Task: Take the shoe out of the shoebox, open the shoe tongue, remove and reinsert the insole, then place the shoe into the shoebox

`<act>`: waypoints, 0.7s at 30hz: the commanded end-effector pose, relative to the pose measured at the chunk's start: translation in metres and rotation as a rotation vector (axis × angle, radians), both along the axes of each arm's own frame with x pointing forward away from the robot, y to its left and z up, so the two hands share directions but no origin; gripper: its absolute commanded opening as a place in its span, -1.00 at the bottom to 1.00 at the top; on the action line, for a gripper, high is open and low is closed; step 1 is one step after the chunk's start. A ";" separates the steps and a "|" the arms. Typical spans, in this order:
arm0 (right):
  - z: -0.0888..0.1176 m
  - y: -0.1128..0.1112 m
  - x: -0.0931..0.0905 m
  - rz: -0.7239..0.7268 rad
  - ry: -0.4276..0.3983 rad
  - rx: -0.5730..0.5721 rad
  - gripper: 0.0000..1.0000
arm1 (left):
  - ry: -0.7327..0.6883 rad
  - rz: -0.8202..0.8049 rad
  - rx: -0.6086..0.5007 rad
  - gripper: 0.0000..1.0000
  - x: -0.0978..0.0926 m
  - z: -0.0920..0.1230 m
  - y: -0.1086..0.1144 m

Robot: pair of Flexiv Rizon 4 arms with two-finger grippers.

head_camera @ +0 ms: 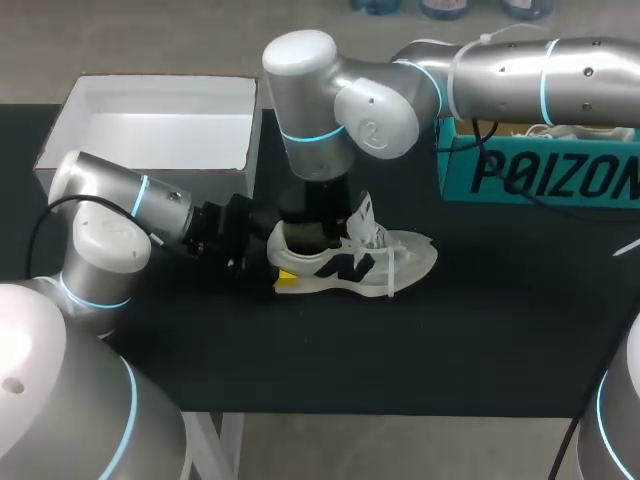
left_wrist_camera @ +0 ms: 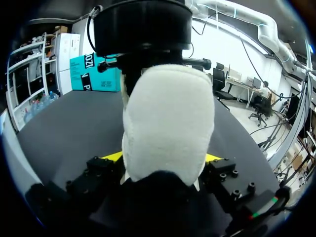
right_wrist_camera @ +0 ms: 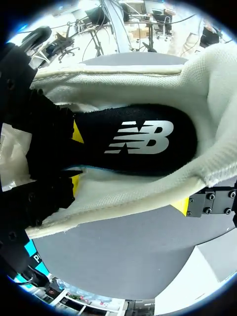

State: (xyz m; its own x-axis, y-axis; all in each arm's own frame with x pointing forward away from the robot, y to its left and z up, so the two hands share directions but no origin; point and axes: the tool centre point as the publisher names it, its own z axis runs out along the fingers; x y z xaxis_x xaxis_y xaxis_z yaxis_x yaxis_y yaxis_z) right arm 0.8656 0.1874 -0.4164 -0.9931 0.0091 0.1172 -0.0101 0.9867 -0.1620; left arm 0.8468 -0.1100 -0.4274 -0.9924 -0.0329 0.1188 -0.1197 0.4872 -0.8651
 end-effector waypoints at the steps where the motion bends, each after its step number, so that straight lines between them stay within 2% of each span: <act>1: -0.025 0.001 -0.004 -0.005 0.014 0.003 -0.28 | 0.000 -0.001 0.000 -1.00 -0.001 -0.001 0.000; 2: -0.027 0.000 -0.004 -0.012 0.020 0.006 -0.47 | 0.000 -0.001 0.000 -1.00 -0.001 -0.001 0.000; 4: -0.029 -0.001 -0.006 -0.028 0.035 0.015 -1.00 | 0.000 -0.001 0.000 -1.00 -0.001 -0.001 0.000; 10: -0.029 -0.011 -0.012 -0.114 0.070 0.066 -1.00 | 0.000 -0.001 0.000 -1.00 -0.001 -0.001 0.000; 14: -0.022 -0.019 -0.012 -0.169 0.063 0.103 -1.00 | 0.000 -0.001 0.000 -1.00 -0.001 -0.001 0.000; 21: 0.020 -0.022 -0.010 -0.152 -0.028 0.171 -1.00 | 0.000 -0.001 0.000 -1.00 -0.001 -0.001 0.000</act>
